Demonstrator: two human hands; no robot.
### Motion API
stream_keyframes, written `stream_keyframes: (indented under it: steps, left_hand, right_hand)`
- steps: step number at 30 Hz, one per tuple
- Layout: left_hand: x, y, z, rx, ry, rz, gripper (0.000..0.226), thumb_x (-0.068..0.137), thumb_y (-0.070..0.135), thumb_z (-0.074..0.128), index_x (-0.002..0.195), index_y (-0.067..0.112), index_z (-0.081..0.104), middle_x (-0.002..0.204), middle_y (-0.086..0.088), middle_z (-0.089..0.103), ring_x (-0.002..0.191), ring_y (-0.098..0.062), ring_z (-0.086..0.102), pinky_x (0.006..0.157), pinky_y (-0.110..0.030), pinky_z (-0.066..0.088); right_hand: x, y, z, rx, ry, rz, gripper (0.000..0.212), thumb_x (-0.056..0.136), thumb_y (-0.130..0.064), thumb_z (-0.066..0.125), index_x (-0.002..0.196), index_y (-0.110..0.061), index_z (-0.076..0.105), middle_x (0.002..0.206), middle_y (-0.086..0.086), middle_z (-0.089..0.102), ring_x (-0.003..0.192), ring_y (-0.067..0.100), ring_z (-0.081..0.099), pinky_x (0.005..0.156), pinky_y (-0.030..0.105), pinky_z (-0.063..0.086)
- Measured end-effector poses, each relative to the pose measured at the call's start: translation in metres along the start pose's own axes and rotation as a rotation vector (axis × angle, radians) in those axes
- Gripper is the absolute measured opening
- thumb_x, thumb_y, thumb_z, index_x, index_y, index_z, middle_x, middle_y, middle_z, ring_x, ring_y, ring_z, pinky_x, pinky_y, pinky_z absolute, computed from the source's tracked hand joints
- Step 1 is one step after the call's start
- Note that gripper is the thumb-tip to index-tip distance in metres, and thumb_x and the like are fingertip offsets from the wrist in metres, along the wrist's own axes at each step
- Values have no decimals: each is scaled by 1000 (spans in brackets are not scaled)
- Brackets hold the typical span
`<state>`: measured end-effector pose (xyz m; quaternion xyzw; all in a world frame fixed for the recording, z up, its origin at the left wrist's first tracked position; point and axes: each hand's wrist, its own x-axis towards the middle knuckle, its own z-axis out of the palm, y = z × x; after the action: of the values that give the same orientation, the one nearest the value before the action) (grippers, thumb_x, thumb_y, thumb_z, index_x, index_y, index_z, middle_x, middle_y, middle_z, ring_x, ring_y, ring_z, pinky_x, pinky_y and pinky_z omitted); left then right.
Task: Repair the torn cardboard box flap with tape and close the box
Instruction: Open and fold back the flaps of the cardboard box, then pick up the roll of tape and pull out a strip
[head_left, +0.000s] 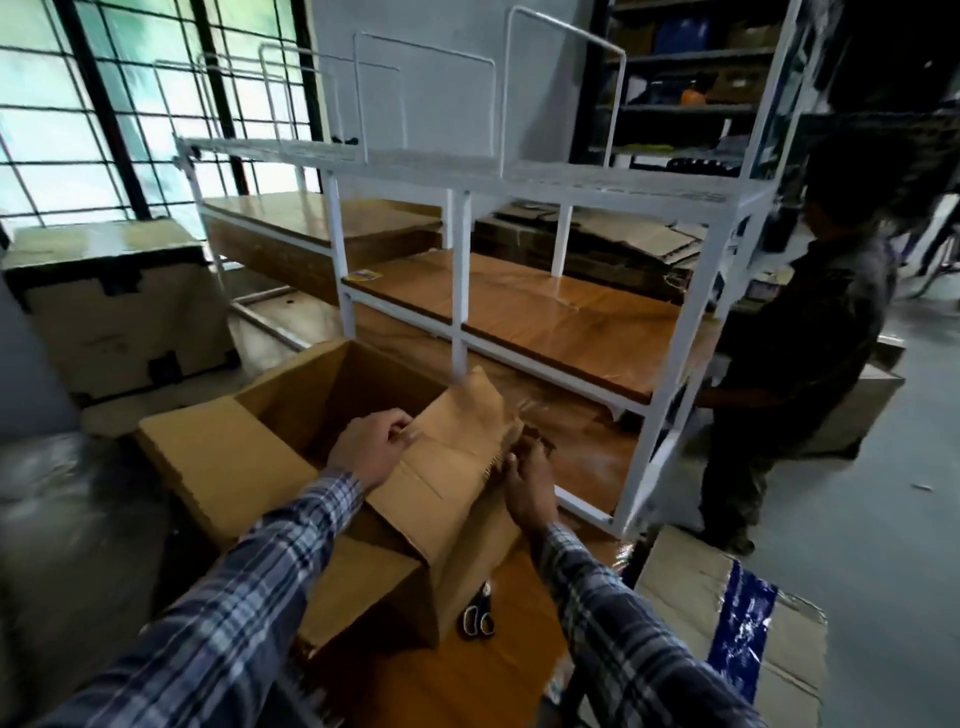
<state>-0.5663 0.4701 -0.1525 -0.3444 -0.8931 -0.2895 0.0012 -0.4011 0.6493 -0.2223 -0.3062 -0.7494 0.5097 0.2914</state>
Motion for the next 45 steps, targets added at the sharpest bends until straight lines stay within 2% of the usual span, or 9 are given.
stream_keyframes:
  steps: [4,12,17,21,28,32,36,42,45]
  left_hand:
    - [-6,12,-4,41,35,-2,11,100,48,58,100,41,67,96,13,70,87,-11,65,80,-41,60]
    - [-6,24,8,149,22,-115,15,104,37,55,111,33,68,104,2,70,89,-20,63,75,-39,52]
    - [-4,22,14,3,102,-60,18,103,32,59,116,31,70,113,-2,72,103,-27,65,81,-39,52]
    - [-11,17,18,-50,111,-139,22,104,31,58,121,27,70,119,-5,70,110,-31,63,89,-45,55]
    - [-18,12,17,-30,121,-167,23,104,32,58,123,27,70,119,-8,70,108,-32,64,89,-48,57]
    - [-22,13,17,101,4,-196,37,101,27,59,138,29,60,130,-9,67,116,-34,63,95,-47,55]
    - [-49,6,28,245,-49,-130,60,96,30,65,152,29,45,154,-3,49,139,-30,47,112,-53,44]
    - [-117,24,50,388,47,43,44,101,27,60,144,30,54,157,8,44,146,-19,36,118,-47,34]
    - [-148,37,66,508,61,178,43,100,22,56,142,30,57,153,7,49,142,-18,39,113,-43,37]
  right_hand:
    - [-9,4,-9,97,28,53,42,109,-15,47,151,-19,40,130,-2,58,117,20,56,96,32,43]
    - [-37,44,-46,28,-48,170,47,98,-11,52,140,-31,51,125,0,67,112,23,66,97,50,59]
    - [-66,66,-73,-107,-180,212,62,90,11,50,143,-20,53,128,-3,64,115,12,63,86,20,57]
    - [-76,81,-82,-190,-187,226,54,92,1,54,138,-26,56,123,-1,68,112,20,68,95,40,61]
    - [-97,95,-91,-180,-247,273,56,82,-12,54,134,-35,57,124,-5,69,114,17,68,95,44,61]
    - [-104,104,-90,-181,-276,311,53,89,3,55,133,-27,56,119,-1,67,112,22,67,91,40,62]
    - [-109,112,-80,-207,-391,369,49,96,-3,61,140,-23,53,115,-2,68,107,15,67,77,24,57]
    - [-105,144,-72,-498,-540,292,25,99,-39,69,120,-24,68,108,-6,68,90,8,62,57,12,39]
    - [-109,178,-67,-539,-673,298,24,99,-40,70,113,-21,72,104,-5,66,84,8,60,70,19,52]
